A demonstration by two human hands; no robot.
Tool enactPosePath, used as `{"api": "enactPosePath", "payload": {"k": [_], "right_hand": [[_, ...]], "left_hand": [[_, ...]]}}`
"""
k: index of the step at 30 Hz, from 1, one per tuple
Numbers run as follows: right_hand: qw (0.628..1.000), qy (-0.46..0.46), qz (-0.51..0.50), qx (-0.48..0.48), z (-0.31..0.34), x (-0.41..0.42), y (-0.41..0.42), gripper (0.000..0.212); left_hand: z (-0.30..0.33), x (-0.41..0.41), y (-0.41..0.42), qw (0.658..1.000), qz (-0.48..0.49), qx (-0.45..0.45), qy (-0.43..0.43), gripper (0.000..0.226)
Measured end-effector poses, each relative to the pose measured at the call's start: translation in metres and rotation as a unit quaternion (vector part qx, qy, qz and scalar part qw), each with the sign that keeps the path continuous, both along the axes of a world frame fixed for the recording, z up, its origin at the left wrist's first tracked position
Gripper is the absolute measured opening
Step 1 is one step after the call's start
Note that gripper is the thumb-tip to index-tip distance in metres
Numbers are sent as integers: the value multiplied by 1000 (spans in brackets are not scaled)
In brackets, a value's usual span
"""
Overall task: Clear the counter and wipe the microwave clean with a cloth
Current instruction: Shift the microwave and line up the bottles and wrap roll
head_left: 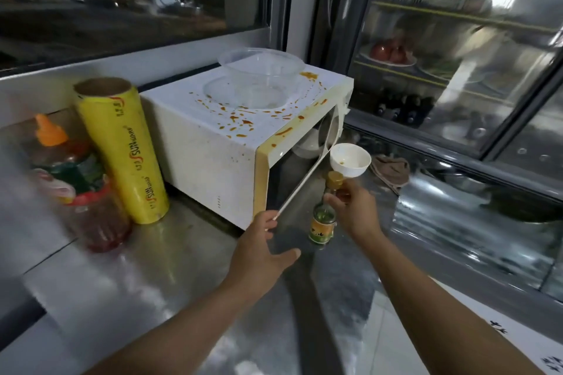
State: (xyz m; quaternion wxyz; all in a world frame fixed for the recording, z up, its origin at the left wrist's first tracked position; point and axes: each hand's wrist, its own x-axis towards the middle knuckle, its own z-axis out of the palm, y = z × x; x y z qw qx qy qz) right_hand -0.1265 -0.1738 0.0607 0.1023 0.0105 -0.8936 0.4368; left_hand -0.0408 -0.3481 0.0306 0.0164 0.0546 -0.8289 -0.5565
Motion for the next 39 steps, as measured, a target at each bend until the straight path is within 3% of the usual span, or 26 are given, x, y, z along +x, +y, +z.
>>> {"api": "enactPosePath", "payload": {"k": [11, 18, 30, 39], "right_hand": [[998, -3, 53, 16, 30, 90, -112, 19], [993, -6, 114, 7, 33, 122, -215, 18], [972, 40, 230, 31, 17, 115, -352, 18], [965, 26, 256, 50, -10, 95, -421, 26]], "left_hand": [[31, 99, -112, 997, 67, 15, 35, 72], [35, 142, -201, 989, 139, -30, 28, 62], [9, 171, -300, 970, 244, 22, 11, 67], [-20, 160, -332, 959, 282, 21, -16, 69]]}}
